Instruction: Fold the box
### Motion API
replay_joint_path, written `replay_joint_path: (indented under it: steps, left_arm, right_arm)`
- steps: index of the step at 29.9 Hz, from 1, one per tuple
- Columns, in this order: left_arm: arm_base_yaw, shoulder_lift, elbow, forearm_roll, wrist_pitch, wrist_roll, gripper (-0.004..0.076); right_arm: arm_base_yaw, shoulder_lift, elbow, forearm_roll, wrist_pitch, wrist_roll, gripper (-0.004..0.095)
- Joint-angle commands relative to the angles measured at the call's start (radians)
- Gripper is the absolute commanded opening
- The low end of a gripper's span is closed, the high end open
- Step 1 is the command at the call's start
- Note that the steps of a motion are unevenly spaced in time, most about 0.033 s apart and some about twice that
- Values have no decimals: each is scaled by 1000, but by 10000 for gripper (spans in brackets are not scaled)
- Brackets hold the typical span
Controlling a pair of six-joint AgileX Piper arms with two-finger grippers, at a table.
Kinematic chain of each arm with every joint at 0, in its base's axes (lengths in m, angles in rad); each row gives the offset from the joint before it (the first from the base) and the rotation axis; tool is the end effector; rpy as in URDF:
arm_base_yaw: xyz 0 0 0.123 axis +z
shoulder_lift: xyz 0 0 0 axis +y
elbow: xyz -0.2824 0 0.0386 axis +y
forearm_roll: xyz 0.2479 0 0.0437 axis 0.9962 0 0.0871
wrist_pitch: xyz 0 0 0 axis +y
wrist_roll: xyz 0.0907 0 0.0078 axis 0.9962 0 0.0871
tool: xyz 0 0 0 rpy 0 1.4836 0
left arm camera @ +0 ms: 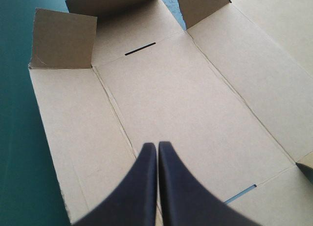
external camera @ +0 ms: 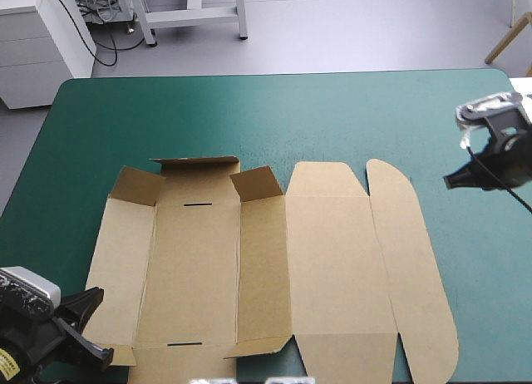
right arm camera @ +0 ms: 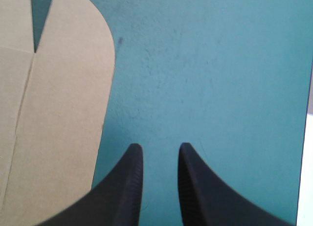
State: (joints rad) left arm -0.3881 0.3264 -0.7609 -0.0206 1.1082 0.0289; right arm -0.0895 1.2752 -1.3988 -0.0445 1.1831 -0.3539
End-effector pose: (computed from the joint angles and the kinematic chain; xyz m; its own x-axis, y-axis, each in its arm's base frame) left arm 0.0244 -0.0118 0.3436 -0.5044 0.2275 -0.8330 0.4026 0.9154 0.0062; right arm 0.2451 -0.0258 0.4031 -0.8075 -0.2910 -0.5131 -0.1933 0.9524 -0.2359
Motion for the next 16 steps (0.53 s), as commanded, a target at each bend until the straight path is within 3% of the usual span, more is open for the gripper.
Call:
replay_joint_path:
  steps: [1, 3, 16]
  left_arm:
    - [-1, 13, -29, -16, -40, -12, -10]
    - [-1, 13, -29, -16, -36, -12, -10]
    - [-1, 13, -29, -16, -34, -12, -10]
  right_arm:
    - [-64, -181, 137, 1, -76, 61, 69]
    - [-80, -258, 229, 1, -87, 92, -22]
    - [-86, -663, 630, 72, -80, 210, -19]
